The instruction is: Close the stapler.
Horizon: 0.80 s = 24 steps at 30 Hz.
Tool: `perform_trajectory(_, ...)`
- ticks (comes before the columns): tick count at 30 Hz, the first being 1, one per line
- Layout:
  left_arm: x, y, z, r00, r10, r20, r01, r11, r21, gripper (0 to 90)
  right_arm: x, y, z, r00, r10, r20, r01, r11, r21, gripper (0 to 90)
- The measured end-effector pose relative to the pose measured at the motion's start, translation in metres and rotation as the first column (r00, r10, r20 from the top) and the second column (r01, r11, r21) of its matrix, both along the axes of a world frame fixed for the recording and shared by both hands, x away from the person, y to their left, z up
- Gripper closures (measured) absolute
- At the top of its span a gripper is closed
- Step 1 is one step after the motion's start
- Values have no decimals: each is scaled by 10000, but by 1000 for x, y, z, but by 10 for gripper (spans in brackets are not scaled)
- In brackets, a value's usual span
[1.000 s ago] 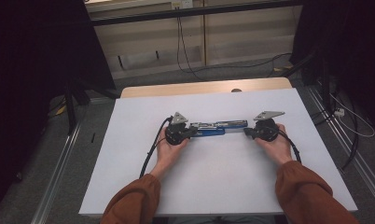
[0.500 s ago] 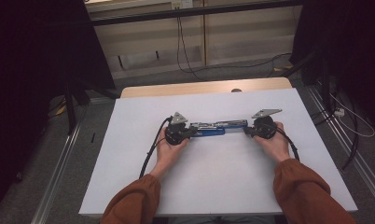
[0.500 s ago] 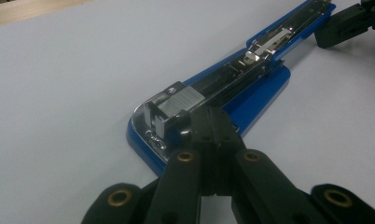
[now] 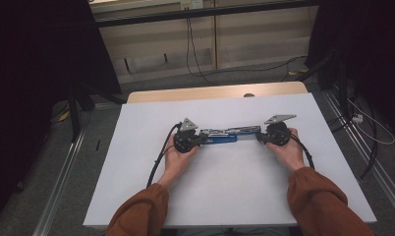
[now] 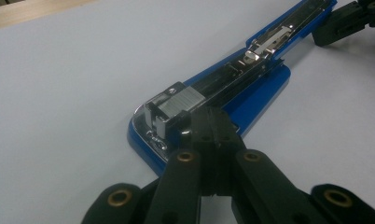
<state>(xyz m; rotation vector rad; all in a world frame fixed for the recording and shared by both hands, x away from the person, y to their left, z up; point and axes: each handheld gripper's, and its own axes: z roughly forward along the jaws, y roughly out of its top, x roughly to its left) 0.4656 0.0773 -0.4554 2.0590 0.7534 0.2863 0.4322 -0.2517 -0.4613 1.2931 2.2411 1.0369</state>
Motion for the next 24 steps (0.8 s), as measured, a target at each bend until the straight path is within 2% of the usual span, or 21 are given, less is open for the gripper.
perform_trajectory(10, 0, 1, 0, 10000, 14, -3, -14, 10000, -11, 900, 0, 0, -1, 10000, -62, 2, 62, 9999, 107, 900)
perform_trajectory(12, 0, 1, 0, 10000, 10, 5, -10, 10000, -12, 900, 0, 0, -1, 10000, -34, -37, 35, 9996, 286, 900)
perform_trajectory(24, 0, 1, -1, 10000, 16, 13, -16, 10000, -88, 900, -1, 1, 0, 9999, -47, 138, 42, 9992, 390, 900)
